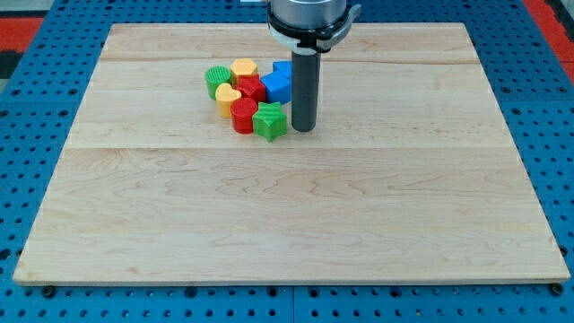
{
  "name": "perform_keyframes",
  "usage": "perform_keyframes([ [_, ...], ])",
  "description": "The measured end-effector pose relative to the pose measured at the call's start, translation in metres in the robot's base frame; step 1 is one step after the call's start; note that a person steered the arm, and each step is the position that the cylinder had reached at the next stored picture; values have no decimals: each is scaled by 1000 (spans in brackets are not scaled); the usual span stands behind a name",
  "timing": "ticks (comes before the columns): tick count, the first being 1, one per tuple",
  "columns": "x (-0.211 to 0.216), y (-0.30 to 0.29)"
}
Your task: Move the green star and red circle towards bottom of yellow heart
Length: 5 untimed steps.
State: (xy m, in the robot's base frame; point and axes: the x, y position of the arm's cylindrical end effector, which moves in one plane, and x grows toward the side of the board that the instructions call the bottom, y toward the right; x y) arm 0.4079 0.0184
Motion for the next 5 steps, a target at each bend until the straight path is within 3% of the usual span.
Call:
perform_keyframes([
  [2,9,4],
  [5,-25,47],
])
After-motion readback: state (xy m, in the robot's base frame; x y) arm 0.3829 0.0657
